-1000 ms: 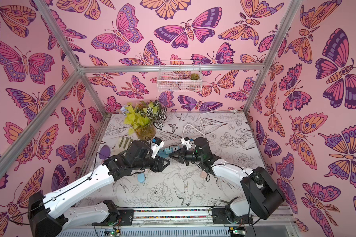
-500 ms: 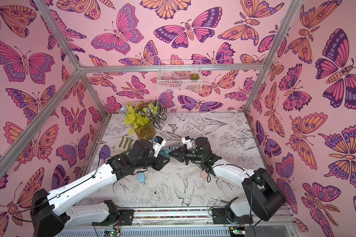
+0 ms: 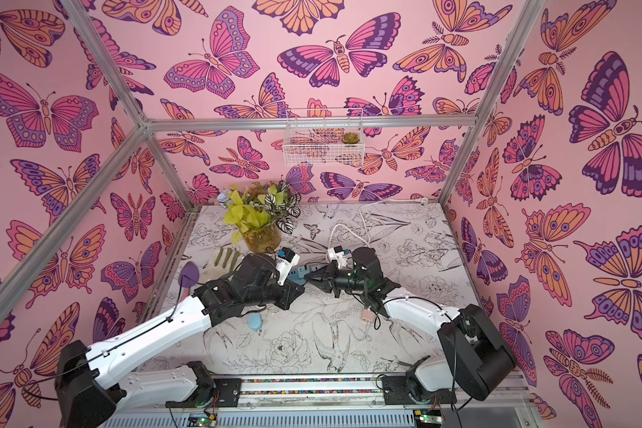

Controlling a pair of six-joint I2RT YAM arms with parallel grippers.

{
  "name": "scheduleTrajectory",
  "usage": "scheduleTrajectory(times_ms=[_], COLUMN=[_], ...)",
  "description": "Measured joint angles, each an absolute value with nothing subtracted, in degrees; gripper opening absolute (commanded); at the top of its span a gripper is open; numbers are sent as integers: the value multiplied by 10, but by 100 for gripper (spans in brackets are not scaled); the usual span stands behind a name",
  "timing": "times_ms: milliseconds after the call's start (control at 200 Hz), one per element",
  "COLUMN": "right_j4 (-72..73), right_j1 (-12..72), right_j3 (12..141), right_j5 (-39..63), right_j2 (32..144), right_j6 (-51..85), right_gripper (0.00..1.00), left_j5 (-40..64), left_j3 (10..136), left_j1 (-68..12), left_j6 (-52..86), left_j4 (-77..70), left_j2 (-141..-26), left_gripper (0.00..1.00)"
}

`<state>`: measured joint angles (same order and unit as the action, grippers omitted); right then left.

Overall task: Charge the bluetooth headset
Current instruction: Pick up the charging cable from the center of the board, then adjust the charging cable.

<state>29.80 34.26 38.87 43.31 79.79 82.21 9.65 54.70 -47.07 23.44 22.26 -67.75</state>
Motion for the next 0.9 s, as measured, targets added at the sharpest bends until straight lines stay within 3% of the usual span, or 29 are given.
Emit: scheduleTrajectory(times_ms=[90, 291, 571, 732, 902], right_j4=[291, 235, 48, -50, -46], right_j1=[343, 342, 289, 278, 278], right_j3=[389, 397, 444, 489, 499], right_j5=[434, 442, 497, 526, 554], right_j2=[795, 784, 710, 676, 666], right_j6=[819, 772, 592, 464, 398], right_gripper=[14, 36, 38, 50, 60], left_j5=[98, 114, 200, 281, 375], left_j3=[547, 545, 529, 529, 534], left_j1=[-472, -470, -415, -384, -371], left_j6=[234, 235, 237, 234, 229], left_j4=[223, 222, 225, 225, 227], left_j2=[-677, -675, -658, -651, -655], left_gripper=[0, 0, 0, 0, 0])
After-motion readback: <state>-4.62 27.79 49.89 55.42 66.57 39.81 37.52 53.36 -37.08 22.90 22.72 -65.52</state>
